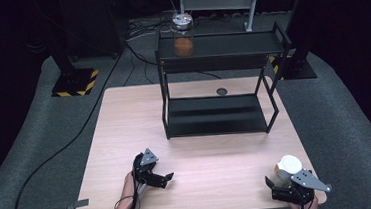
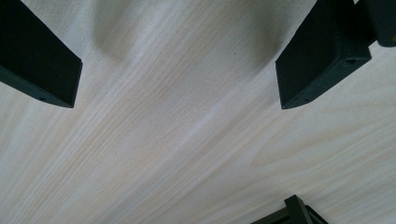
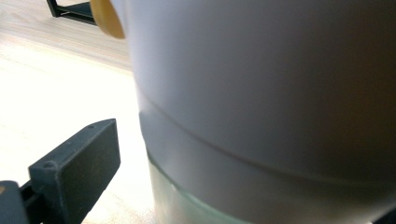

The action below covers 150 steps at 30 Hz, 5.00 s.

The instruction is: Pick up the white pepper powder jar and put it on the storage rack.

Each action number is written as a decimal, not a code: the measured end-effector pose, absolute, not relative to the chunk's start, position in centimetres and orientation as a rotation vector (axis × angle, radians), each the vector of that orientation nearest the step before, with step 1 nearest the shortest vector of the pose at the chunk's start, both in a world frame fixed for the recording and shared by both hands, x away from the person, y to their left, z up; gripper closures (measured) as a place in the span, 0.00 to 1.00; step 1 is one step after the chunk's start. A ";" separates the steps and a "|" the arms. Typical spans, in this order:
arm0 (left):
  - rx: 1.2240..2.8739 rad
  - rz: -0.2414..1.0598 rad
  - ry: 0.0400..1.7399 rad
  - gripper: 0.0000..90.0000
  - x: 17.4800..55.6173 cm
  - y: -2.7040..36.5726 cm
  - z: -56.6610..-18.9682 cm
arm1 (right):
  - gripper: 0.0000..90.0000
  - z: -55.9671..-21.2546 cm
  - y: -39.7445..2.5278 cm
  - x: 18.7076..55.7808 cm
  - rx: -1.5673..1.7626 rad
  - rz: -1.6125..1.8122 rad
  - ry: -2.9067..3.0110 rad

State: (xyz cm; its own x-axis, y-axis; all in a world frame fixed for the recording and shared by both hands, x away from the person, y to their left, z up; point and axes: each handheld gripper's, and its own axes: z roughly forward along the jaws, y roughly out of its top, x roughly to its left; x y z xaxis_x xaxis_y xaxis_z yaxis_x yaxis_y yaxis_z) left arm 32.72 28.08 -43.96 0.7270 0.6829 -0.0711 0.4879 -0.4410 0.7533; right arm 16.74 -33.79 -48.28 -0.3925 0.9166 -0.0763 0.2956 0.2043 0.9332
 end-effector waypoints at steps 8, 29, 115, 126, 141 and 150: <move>2.166 0.326 0.896 0.00 32.9 27.3 -43.7 | 0.00 -48.5 -34.3 16.5 1.107 1.220 1.812; 2.201 0.371 0.880 0.00 32.5 26.4 -43.5 | 0.15 -47.8 -35.8 17.0 1.087 1.296 1.823; 2.201 0.370 0.878 0.00 32.4 26.4 -43.5 | 0.33 -35.3 -34.4 26.1 0.859 1.414 1.894; 2.200 0.373 0.882 0.00 32.4 26.4 -43.6 | 0.33 -33.4 -34.6 28.0 0.816 1.462 1.912; 2.200 0.371 0.882 0.00 32.4 26.4 -43.5 | 0.33 -31.0 -34.2 30.3 0.785 1.468 1.928; 2.201 0.372 0.881 0.00 32.4 26.4 -43.5 | 0.33 -30.0 -34.3 31.6 0.779 1.473 1.936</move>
